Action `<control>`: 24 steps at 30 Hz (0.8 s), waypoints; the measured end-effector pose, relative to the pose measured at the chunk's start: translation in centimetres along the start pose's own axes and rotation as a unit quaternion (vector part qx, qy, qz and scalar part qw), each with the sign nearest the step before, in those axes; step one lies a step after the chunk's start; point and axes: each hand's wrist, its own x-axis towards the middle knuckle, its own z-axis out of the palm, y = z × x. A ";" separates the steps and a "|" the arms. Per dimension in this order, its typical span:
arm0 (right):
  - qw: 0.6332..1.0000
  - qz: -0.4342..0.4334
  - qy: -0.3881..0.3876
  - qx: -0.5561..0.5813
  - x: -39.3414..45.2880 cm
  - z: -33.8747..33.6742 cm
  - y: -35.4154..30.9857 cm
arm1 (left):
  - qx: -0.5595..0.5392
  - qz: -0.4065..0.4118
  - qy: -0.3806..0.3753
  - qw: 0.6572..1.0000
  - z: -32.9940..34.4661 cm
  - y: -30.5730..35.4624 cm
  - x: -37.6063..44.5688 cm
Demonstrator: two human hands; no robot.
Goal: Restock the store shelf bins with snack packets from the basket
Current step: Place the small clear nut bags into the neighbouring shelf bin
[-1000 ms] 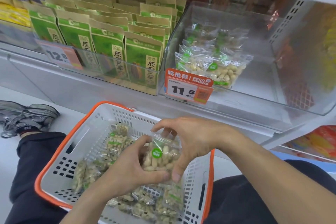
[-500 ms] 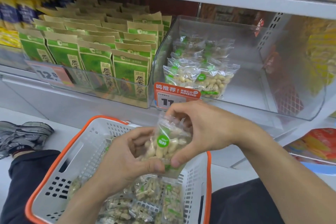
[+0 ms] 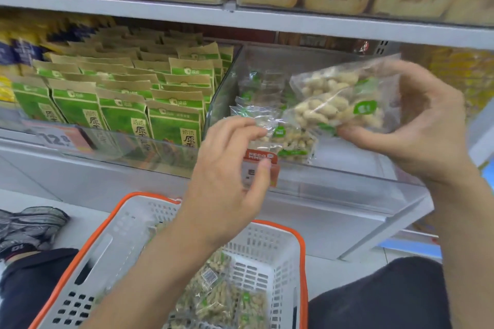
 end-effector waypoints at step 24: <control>0.924 0.273 -0.207 -0.171 -0.1 3.8 1.2 | 0.219 0.004 -0.099 0.971 2.1 -1.1 0.2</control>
